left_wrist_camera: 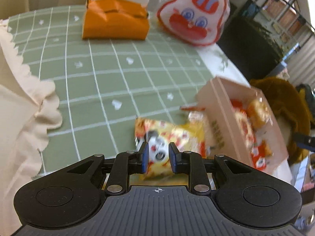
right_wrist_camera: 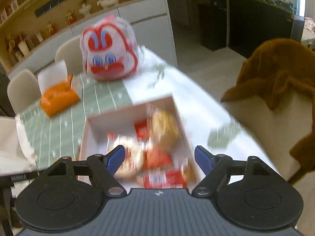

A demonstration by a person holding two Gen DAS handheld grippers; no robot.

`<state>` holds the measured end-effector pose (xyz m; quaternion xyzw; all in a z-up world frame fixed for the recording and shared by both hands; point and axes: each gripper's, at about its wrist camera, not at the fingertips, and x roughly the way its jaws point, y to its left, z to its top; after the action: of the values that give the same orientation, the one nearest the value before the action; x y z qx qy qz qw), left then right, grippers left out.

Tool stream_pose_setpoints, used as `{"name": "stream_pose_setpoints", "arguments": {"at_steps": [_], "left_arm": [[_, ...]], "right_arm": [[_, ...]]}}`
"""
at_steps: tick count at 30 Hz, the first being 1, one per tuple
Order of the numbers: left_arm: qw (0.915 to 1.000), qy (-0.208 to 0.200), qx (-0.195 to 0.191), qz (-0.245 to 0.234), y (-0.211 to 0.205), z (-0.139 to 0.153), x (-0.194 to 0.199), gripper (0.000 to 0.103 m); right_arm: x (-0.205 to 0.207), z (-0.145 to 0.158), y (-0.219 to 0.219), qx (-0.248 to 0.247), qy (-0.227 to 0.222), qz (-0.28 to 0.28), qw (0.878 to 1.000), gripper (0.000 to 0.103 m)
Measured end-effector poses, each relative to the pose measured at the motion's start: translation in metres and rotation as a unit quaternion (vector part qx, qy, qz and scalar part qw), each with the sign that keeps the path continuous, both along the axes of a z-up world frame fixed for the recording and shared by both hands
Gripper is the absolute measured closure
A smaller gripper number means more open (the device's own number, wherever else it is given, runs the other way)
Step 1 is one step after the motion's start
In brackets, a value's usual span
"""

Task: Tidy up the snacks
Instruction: 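Open both tools to drop the bread packet and candy into the box, then grasp the wrapped wafer stick packet with the left tool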

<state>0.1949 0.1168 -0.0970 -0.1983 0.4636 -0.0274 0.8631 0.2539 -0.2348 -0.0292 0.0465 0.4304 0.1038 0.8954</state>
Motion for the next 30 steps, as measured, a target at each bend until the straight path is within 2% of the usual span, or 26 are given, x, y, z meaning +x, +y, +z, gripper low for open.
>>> {"name": "stream_pose_setpoints", "arguments": {"at_steps": [3,5,11,14,16,17,21,24,26,29,30], "left_arm": [[0.9994,0.01,-0.002,-0.033,-0.006,-0.012,-0.009,0.077],[0.9986,0.002,0.0,-0.052,-0.011,-0.013,-0.019,0.077],[0.9936,0.015,-0.055,-0.098,-0.014,-0.009,-0.04,0.077],[0.9954,-0.03,-0.058,-0.07,-0.006,0.006,-0.037,0.077],[0.9949,-0.055,-0.078,-0.032,0.004,0.012,-0.021,0.077],[0.9944,-0.055,-0.086,-0.026,0.004,0.013,-0.007,0.077],[0.9969,-0.029,-0.064,-0.035,-0.016,0.006,0.048,0.076],[0.9973,-0.005,-0.059,-0.043,-0.037,-0.001,0.069,0.076],[0.9977,0.01,-0.029,-0.06,-0.054,-0.006,0.078,0.076],[0.9972,0.015,0.02,-0.07,-0.069,-0.013,0.081,0.068],[0.9972,0.013,0.025,-0.07,-0.07,-0.015,0.081,0.06]], "right_arm": [[-0.025,-0.015,0.011,0.002,0.029,0.006,1.0,0.025],[-0.039,-0.022,0.02,0.001,0.044,0.01,0.999,0.025],[-0.059,-0.041,0.057,0.002,0.079,0.015,0.997,0.024],[-0.065,-0.047,0.077,-0.004,0.084,0.023,0.996,0.024],[-0.07,-0.051,0.087,-0.006,0.088,0.024,0.996,0.024],[-0.074,-0.053,0.092,-0.007,0.091,0.025,0.996,0.024],[-0.095,-0.054,0.098,-0.012,0.09,0.027,0.996,0.024],[-0.111,-0.054,0.093,-0.016,0.089,0.021,0.996,0.024],[-0.118,-0.055,0.084,-0.018,0.092,0.015,0.995,0.024],[-0.122,-0.06,0.069,-0.027,0.094,0.0,0.995,0.024],[-0.122,-0.062,0.064,-0.027,0.097,-0.006,0.995,0.024]]}}
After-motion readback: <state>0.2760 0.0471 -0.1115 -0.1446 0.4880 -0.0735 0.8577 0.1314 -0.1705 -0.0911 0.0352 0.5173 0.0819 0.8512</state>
